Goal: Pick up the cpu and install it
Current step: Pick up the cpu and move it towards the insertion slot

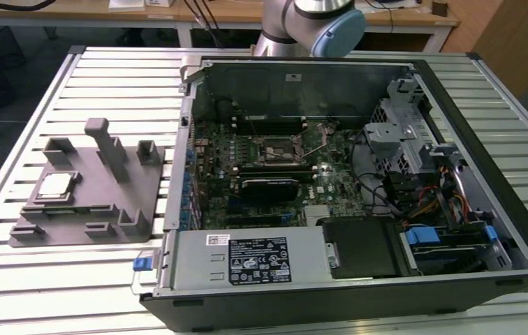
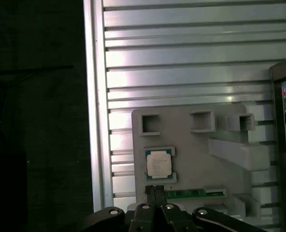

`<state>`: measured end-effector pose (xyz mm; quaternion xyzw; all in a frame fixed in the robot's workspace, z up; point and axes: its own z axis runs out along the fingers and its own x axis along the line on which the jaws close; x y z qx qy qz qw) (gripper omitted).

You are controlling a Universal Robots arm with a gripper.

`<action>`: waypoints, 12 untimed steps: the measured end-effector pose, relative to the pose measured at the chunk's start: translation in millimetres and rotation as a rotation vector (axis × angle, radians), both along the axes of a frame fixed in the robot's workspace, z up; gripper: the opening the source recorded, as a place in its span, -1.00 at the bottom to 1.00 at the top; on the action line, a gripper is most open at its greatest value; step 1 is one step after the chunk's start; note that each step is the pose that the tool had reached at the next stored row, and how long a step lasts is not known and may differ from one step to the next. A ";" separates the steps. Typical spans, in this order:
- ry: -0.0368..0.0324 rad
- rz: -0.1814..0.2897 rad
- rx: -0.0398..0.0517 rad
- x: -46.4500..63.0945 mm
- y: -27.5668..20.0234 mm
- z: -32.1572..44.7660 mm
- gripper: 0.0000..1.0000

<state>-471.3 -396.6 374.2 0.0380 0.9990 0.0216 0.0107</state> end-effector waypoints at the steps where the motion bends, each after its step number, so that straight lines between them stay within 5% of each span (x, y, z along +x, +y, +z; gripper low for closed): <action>1: 0.0003 0.000 0.0001 0.0 0.0 -0.9 -0.79; 12: 0.0132 0.000 -0.0003 0.1 -0.2 -15.1 -0.79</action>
